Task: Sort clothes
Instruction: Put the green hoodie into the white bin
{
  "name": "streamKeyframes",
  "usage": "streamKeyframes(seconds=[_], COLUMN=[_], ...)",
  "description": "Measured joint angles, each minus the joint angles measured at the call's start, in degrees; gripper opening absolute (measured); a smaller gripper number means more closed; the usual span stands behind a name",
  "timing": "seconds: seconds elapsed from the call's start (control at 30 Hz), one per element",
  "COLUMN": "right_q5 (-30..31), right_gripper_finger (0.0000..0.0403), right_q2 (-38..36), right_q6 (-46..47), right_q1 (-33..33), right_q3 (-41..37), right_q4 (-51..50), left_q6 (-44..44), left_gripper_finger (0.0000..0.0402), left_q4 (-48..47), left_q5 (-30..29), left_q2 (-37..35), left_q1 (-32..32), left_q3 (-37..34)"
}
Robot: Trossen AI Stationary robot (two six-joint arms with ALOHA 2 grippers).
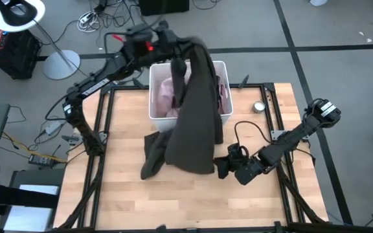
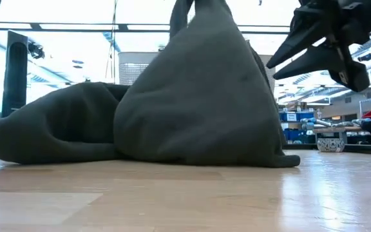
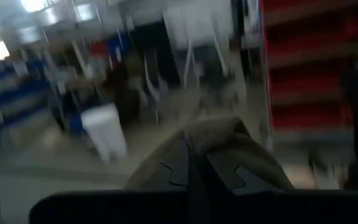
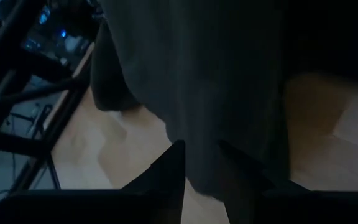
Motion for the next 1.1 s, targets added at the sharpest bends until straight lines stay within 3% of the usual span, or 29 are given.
streamKeyframes(seconds=[0.3, 0.63, 1.1], right_q5=[2.05, 2.45, 2.56], right_gripper_finger=[0.0089, 0.0089, 0.0089], right_q2=[0.0, 0.0, 0.0], right_q6=[2.64, 3.46, 4.28], right_q1=[-1.56, -3.61, -3.79], right_q3=[0.0, 0.0, 0.0], right_q4=[0.61, 0.62, 2.3], left_q6=[-1.18, -3.28, -4.51], left_gripper_finger=[0.0019, 0.0028, 0.0156], left_q4=[-24.2, -31.13, -40.19], left_q5=[-0.16, 2.6, 4.14], left_q2=[6.9, 15.59, 25.97], left_q1=[3.8, 3.71, 3.95], left_q3=[0.0, 0.0, 0.0])
